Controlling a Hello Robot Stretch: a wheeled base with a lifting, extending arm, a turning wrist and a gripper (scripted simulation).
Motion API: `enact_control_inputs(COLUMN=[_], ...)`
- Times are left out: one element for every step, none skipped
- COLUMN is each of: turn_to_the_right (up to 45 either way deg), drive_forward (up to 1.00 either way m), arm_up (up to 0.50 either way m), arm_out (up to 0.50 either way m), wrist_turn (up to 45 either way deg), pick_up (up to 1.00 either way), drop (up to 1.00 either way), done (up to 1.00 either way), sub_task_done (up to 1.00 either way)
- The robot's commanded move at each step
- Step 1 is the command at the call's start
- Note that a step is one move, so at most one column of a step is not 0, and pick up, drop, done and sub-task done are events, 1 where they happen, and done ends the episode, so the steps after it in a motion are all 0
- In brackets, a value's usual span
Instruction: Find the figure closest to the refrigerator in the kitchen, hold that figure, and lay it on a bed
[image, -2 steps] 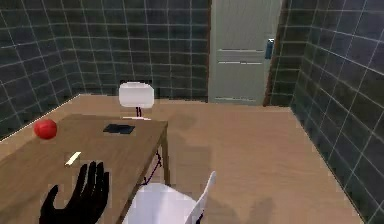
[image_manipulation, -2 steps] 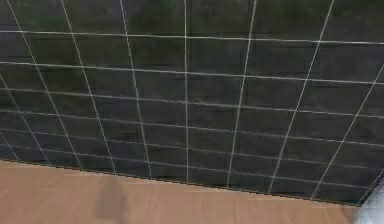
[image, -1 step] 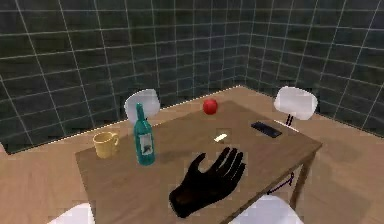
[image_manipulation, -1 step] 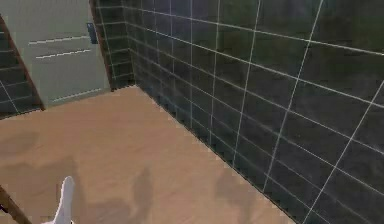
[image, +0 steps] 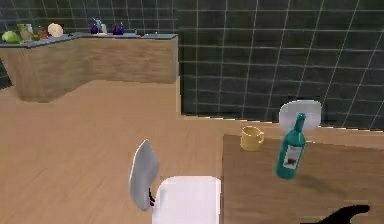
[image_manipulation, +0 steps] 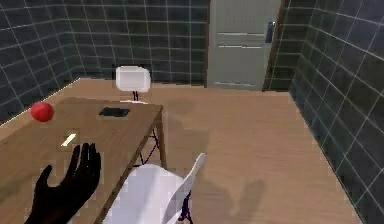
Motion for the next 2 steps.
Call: enact_control_inputs(turn_to_the_right=[-36.0,0.0], drive_forward=[0.0,0.0], arm_up=[0.0,0.5], arm_out=[0.0,0.0], wrist_turn=[0.0,0.0], pick_up=[0.0,0.0], drop=[0.0,0.0], done=[0.0,0.0], sub_task_done=[0.0,0.0])
